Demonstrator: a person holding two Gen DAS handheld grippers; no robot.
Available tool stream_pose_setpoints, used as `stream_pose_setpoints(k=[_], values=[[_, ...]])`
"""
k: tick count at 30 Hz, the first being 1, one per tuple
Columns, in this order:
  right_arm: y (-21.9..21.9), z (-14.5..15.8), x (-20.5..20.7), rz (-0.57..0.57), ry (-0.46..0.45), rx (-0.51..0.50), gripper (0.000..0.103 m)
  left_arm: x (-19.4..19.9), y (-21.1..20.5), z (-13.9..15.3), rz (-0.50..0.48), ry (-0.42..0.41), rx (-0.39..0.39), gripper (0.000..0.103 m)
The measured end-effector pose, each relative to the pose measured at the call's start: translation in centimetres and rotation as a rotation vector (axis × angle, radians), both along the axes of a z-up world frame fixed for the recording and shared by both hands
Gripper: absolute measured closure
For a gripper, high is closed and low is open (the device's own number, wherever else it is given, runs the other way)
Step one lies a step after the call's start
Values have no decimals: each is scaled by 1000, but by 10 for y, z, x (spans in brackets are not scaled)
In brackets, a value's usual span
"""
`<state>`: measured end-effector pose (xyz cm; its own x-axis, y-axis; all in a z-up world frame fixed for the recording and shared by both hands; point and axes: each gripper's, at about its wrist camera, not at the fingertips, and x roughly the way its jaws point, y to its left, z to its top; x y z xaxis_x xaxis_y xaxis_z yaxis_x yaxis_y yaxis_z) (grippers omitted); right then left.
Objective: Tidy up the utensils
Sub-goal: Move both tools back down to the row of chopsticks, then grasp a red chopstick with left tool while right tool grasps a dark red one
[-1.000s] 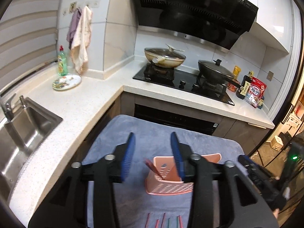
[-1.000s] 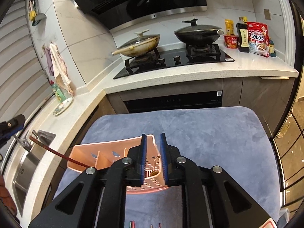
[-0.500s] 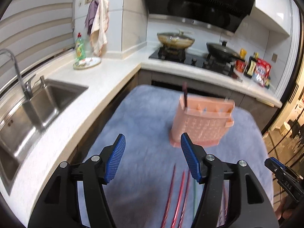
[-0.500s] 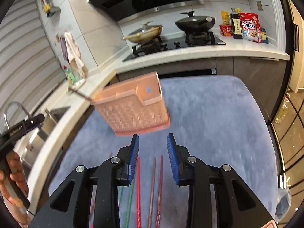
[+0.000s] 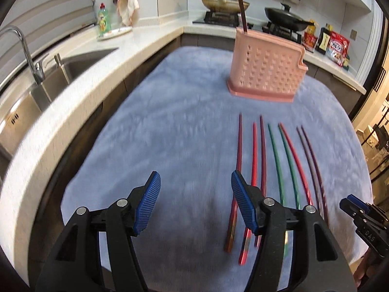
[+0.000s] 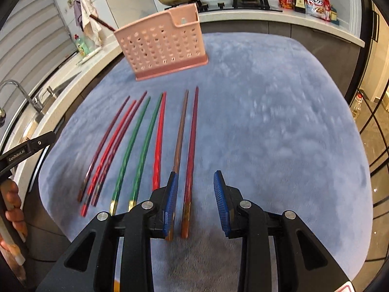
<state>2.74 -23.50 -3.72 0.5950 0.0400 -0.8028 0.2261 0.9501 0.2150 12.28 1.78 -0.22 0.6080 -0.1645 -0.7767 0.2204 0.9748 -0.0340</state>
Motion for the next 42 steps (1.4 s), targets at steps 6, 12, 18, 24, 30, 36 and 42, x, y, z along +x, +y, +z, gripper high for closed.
stream_pose_setpoints(k=[6, 12, 18, 24, 30, 36, 42], values=[[15, -14, -5, 21, 22, -22, 73, -16, 0, -18, -8, 30, 3, 45], [16, -23, -5, 21, 39, -25, 73, -23, 2, -29, -5, 54, 7, 45], [14, -29, -5, 20, 55, -28, 81, -25, 5, -36, 0, 75, 3, 45], [17, -32, -6, 28, 55, -71, 87, -28, 1, -46, -14, 97, 10, 44], [11, -32, -10, 15, 53, -61, 96, -34, -3, -53, -35, 115, 3, 39], [12, -33, -11, 17, 50, -71, 96, -35, -11, -61, -51, 126, 24, 39], [12, -33, -11, 16, 50, -67, 96, -31, -15, -71, -49, 144, 52, 43]])
